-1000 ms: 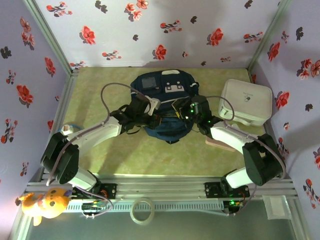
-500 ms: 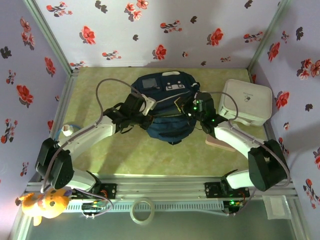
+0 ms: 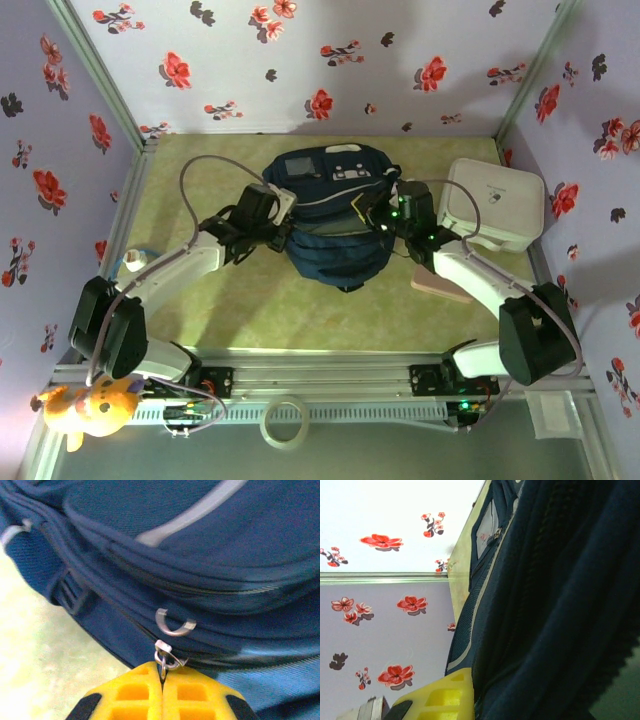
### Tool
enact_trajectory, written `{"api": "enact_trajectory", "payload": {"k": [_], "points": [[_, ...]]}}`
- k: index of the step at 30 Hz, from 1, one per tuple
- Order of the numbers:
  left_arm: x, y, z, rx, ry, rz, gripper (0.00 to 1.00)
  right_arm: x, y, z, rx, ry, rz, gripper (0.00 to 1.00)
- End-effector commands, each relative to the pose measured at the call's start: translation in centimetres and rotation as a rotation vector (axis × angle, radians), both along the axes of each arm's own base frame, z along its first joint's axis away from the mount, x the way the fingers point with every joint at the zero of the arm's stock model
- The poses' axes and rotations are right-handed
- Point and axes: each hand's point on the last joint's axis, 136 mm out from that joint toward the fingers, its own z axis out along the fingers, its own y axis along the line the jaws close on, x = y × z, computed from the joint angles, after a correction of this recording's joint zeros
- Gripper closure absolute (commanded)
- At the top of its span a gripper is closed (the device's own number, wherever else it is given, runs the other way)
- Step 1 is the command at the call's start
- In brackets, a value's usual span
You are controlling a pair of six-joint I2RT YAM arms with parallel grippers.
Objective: Pack the student bag
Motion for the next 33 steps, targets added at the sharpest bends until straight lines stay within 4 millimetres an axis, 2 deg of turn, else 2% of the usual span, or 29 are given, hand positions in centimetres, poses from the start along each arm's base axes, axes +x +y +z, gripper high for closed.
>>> {"api": "enact_trajectory", "payload": {"k": [1, 5, 10, 17, 21, 25, 33], "points": [[4.7, 4.3, 0.9, 0.022, -0.158, 0.180, 1.00, 1.9, -1.4, 3.4, -0.036, -0.129, -0.031, 0.87], [7.2, 5.5, 1.2, 0.000, -0.227, 0.217, 1.00, 2.0, -0.9, 3.6, -0.037, -0.139, 0.003, 0.87], [9.6, 6.1, 0.4, 0.010, -0.240, 0.214, 1.00, 2.5, 0.0, 3.1, -0.039, -0.130, 0.052, 0.87], [11.4, 5.6, 0.0, -0.062, -0.235, 0.159, 1.00, 3.1, 1.4, 2.3, -0.022, -0.114, 0.124, 0.89], [10.8, 5.2, -0.3, -0.031, -0.224, 0.042, 1.00, 2.8, 1.2, 3.1, -0.020, -0.133, 0.139, 0.89], [9.7, 4.9, -1.3, -0.009, -0.135, -0.088, 1.00, 2.4, 0.6, 4.2, -0.022, -0.157, 0.156, 0.89], [7.9, 5.7, -3.2, 0.086, -0.018, -0.209, 1.00, 1.0, 0.4, 6.1, -0.044, -0.214, 0.240, 0.88]]}}
